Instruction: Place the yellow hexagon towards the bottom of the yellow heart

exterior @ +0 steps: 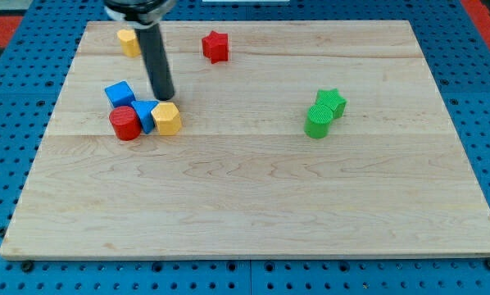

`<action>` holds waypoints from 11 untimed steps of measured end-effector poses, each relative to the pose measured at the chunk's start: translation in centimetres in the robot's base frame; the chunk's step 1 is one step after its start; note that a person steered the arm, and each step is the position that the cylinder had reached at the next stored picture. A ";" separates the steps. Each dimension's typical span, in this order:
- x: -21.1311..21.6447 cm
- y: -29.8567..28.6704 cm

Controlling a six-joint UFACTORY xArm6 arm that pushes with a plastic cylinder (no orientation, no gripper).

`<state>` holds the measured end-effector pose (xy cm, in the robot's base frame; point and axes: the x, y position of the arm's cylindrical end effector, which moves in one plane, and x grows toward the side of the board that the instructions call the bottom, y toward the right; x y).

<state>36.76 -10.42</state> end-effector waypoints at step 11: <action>-0.6 -6.7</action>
